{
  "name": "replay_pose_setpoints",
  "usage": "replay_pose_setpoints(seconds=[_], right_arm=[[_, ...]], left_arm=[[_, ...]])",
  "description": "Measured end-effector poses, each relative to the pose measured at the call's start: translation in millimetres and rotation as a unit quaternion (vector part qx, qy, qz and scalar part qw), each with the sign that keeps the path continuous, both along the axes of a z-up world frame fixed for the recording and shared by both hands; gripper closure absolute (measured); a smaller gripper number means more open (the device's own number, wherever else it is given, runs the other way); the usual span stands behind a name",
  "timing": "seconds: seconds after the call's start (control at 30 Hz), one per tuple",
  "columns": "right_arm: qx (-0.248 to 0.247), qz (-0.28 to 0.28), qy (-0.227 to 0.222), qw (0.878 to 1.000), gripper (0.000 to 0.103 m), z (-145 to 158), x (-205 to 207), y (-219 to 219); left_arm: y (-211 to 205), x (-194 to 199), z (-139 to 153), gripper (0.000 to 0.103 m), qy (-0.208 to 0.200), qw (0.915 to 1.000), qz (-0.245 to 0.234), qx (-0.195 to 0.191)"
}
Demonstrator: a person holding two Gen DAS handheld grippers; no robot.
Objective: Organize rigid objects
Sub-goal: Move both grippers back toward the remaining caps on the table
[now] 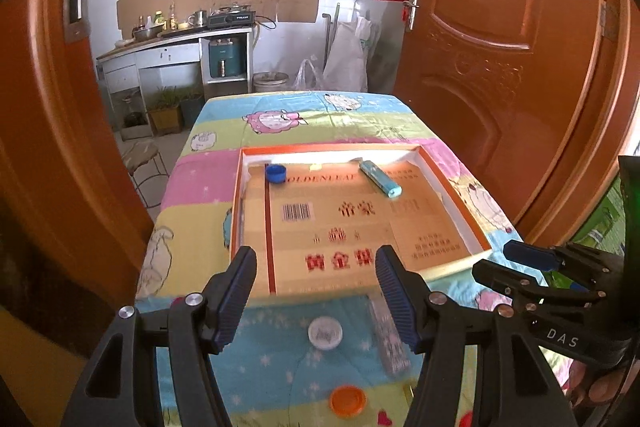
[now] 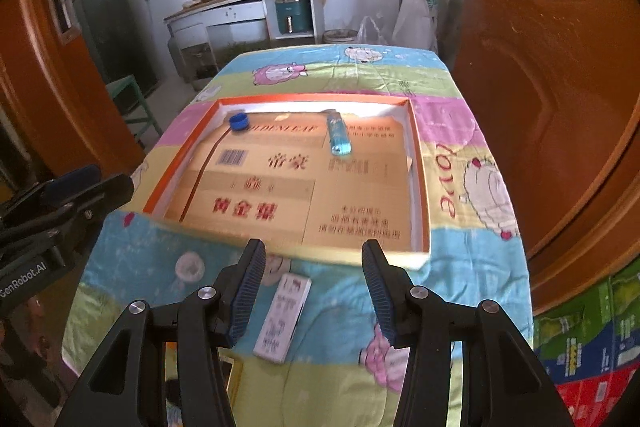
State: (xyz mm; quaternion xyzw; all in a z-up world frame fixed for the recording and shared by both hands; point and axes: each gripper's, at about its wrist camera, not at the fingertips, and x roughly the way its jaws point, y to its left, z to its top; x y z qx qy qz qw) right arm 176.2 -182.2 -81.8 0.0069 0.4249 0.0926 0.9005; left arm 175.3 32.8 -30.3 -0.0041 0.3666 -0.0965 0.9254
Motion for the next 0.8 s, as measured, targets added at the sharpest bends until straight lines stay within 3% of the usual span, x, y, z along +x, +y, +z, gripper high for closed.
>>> replay_pose_setpoints(seconds=[0.8], right_arm=[[-0.012,0.001,-0.003,1.0,0.051,-30.7,-92.1,7.6]], left_arm=[[-8.5,-92.4,-59.2,0.041,0.041,0.9984,-0.038,-0.006]])
